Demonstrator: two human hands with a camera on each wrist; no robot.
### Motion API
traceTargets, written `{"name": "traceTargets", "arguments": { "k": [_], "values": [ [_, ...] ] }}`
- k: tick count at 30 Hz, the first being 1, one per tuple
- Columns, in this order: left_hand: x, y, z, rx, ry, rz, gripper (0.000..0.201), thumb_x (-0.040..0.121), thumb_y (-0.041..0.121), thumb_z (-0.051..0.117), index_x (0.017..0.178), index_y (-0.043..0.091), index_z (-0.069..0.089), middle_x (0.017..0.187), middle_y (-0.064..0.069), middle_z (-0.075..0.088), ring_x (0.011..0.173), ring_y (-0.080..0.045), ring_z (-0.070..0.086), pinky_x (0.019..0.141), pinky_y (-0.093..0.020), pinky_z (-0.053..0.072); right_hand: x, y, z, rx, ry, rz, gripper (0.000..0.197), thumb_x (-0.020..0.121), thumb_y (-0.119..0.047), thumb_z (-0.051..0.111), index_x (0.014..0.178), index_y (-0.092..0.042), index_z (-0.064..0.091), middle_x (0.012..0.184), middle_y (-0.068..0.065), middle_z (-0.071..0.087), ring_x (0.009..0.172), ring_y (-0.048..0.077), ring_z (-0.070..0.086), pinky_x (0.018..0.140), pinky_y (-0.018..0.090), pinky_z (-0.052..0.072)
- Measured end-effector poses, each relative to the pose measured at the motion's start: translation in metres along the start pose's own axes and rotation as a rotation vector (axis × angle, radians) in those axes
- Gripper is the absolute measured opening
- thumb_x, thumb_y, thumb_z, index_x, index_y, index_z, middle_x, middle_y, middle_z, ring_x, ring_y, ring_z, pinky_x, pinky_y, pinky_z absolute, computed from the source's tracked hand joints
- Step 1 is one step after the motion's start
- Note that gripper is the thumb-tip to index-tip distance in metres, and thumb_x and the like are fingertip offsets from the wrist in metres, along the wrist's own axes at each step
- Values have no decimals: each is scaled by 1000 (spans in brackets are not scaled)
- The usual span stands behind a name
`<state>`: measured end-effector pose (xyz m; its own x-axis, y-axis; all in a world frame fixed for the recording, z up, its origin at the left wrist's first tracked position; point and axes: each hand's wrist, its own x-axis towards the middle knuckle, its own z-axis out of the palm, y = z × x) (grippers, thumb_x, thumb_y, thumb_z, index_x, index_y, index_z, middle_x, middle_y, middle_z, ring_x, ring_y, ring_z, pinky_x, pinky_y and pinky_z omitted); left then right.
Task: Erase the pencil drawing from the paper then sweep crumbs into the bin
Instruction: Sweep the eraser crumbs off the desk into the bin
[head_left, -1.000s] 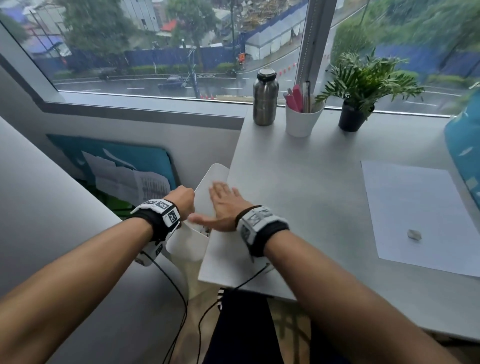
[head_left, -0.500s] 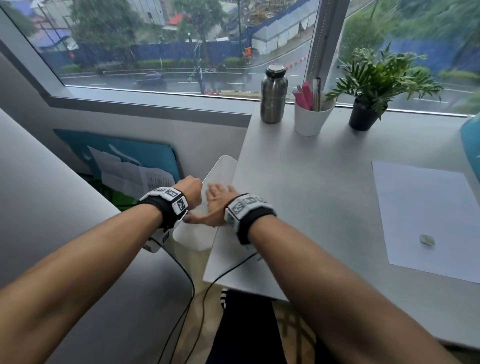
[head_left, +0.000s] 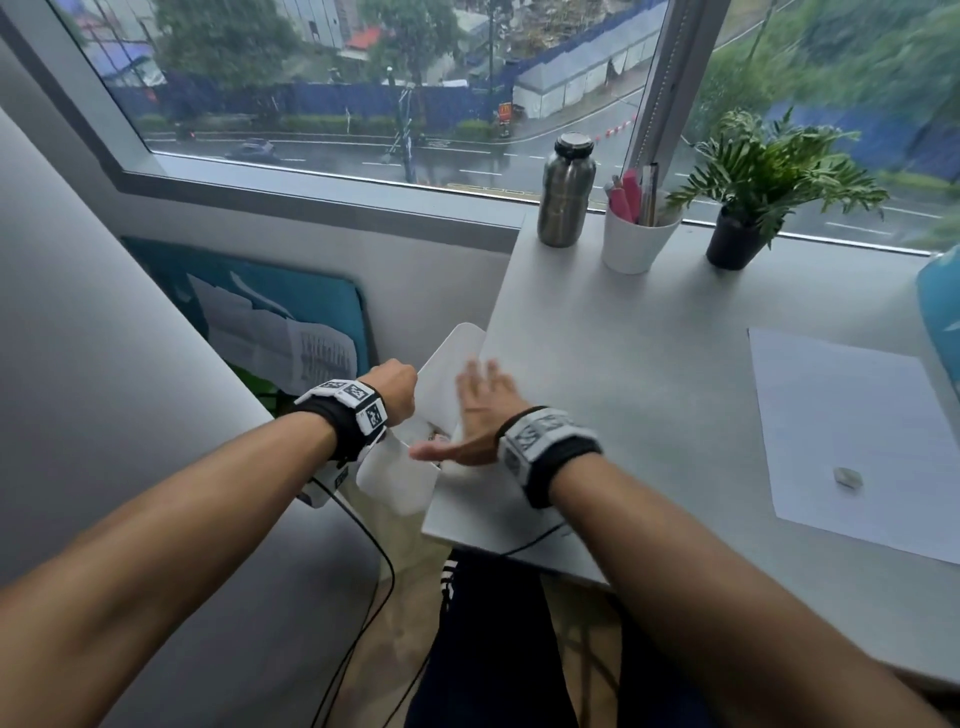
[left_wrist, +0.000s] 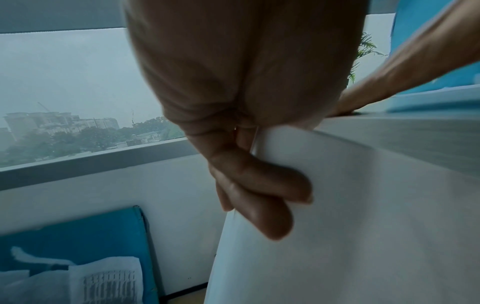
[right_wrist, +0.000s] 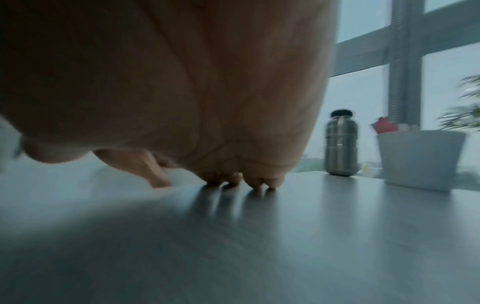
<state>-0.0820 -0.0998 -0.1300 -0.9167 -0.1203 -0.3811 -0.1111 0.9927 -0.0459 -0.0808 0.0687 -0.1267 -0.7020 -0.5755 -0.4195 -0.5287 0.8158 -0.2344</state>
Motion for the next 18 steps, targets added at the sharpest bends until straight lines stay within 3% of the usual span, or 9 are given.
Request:
{"name": "traceTargets", "arguments": {
  "k": [2, 5, 8, 10, 11, 13, 16, 18],
  "values": [
    [-5, 0, 3, 7, -6, -8, 23, 92, 7, 47, 103, -4, 65, 108, -23, 66, 99, -40, 65, 72, -34, 49, 0, -32, 3, -53, -36, -127, 122, 70, -91, 31, 154, -8, 1, 163, 9, -5, 150, 27, -6, 121, 45, -1],
    [-13, -3, 6, -2, -8, -17, 23, 92, 5, 47, 105, -4, 64, 110, -23, 66, 101, -40, 64, 71, -33, 48, -3, -34, 1, -22, 63, -136, 114, 77, -85, 34, 153, -3, 8, 162, 13, 3, 150, 25, 1, 121, 44, 5],
    [-22, -10, 10, -28, 4, -17, 24, 92, 4, 44, 102, -4, 65, 106, -24, 66, 96, -41, 65, 66, -32, 46, -11, 9, -2, -22, 187, 82, 119, 76, -85, 32, 151, 4, 7, 160, 20, 4, 149, 32, 3, 121, 45, 7],
    [-24, -12, 13, -32, -2, -24, 25, 92, 4, 44, 102, -4, 65, 104, -23, 67, 93, -40, 66, 65, -32, 47, -19, 35, -1, 34, 144, 278, 122, 75, -87, 30, 151, 3, -4, 160, 21, -8, 149, 34, -6, 122, 46, 1],
    [-25, -13, 14, -36, -3, -24, 25, 92, 4, 44, 102, -4, 66, 103, -23, 67, 92, -39, 66, 65, -32, 47, -23, 35, 3, 50, 111, 301, 126, 73, -88, 31, 150, 2, -9, 160, 20, -14, 148, 34, -11, 121, 46, -2],
    [-27, -12, 14, -41, 4, -17, 25, 92, 4, 44, 103, -4, 66, 103, -23, 67, 93, -40, 66, 66, -33, 48, -27, 10, 15, 33, 80, 165, 132, 66, -92, 35, 151, -1, -10, 159, 18, -17, 148, 34, -15, 121, 47, -5],
    [-32, -12, 15, -35, 14, -14, 24, 92, 5, 46, 102, -4, 65, 105, -24, 67, 96, -41, 65, 71, -36, 50, -24, -57, 32, -108, -57, -99, 124, 65, -95, 28, 154, -10, 12, 163, 10, -5, 149, 29, -9, 120, 50, -6],
    [-36, -14, 15, -40, 13, -26, 23, 93, 6, 47, 105, -4, 63, 109, -24, 65, 100, -41, 64, 74, -36, 48, -24, -84, 37, -161, -102, -128, 116, 69, -92, 30, 153, -11, 18, 162, 10, 4, 150, 27, 1, 120, 50, -3]
  ]
}}
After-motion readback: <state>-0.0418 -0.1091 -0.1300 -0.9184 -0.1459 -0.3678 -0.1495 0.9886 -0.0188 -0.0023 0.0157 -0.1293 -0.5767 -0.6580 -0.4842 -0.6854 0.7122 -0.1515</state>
